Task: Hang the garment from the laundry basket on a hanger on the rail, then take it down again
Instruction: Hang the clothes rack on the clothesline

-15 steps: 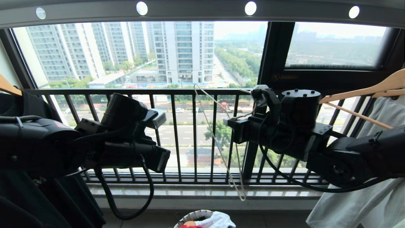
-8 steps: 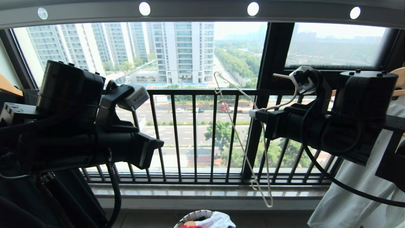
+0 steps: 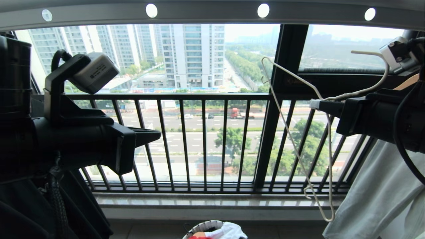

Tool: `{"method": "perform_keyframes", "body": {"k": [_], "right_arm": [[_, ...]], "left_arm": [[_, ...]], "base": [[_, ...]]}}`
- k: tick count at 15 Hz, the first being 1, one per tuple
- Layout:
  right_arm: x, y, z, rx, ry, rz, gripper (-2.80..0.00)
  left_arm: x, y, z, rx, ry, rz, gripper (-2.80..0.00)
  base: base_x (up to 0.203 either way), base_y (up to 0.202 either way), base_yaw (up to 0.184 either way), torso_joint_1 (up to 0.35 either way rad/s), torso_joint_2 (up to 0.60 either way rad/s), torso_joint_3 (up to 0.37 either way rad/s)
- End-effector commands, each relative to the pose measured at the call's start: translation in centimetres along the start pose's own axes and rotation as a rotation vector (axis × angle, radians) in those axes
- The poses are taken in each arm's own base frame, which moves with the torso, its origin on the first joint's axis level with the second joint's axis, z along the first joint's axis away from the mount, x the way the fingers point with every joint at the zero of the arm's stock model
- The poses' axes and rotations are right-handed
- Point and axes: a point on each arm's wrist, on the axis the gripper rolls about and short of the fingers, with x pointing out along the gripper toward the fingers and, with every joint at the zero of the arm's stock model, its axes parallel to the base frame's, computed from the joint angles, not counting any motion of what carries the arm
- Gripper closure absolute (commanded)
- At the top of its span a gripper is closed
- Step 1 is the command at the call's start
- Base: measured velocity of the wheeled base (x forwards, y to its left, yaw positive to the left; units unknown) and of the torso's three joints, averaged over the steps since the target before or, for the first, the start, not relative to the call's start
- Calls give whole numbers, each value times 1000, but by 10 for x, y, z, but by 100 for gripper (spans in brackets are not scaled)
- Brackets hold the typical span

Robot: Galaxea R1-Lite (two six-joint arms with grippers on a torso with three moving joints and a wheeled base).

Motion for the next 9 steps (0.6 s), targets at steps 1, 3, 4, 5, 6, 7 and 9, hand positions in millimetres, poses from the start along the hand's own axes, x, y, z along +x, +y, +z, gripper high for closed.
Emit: {"method": "perform_keyframes", "body": {"k": [1, 3, 4, 5, 6, 7, 9], "right_arm": [[-14, -9, 24, -13, -61, -50, 0], [-15, -16, 39, -34, -75, -93, 0], [-16, -18, 45, -40, -74, -107, 0], [-15, -20, 50, -49, -71, -122, 0], [-12, -25, 54, -61, -68, -144, 0], [-6, -31, 56, -67, -60, -168, 0], [8, -43, 58, -76, -47, -213, 0]], "left_arm": [[-16, -2, 4, 3, -49, -8, 0], [-22, -2, 5, 3, -66, -8, 0], [-26, -2, 6, 5, -78, -7, 0], [-31, -2, 7, 6, -92, -8, 0], [-36, -3, 8, 6, -110, -10, 0], [-40, -3, 9, 7, -123, -16, 0], [-45, -3, 10, 8, -136, -18, 0]], "base": [[0, 0, 0, 0, 0, 0], [0, 0, 0, 0, 0, 0], [0, 0, 0, 0, 0, 0], [0, 0, 0, 0, 0, 0], [0, 0, 0, 0, 0, 0], [0, 0, 0, 0, 0, 0], [0, 0, 0, 0, 0, 0]]}}
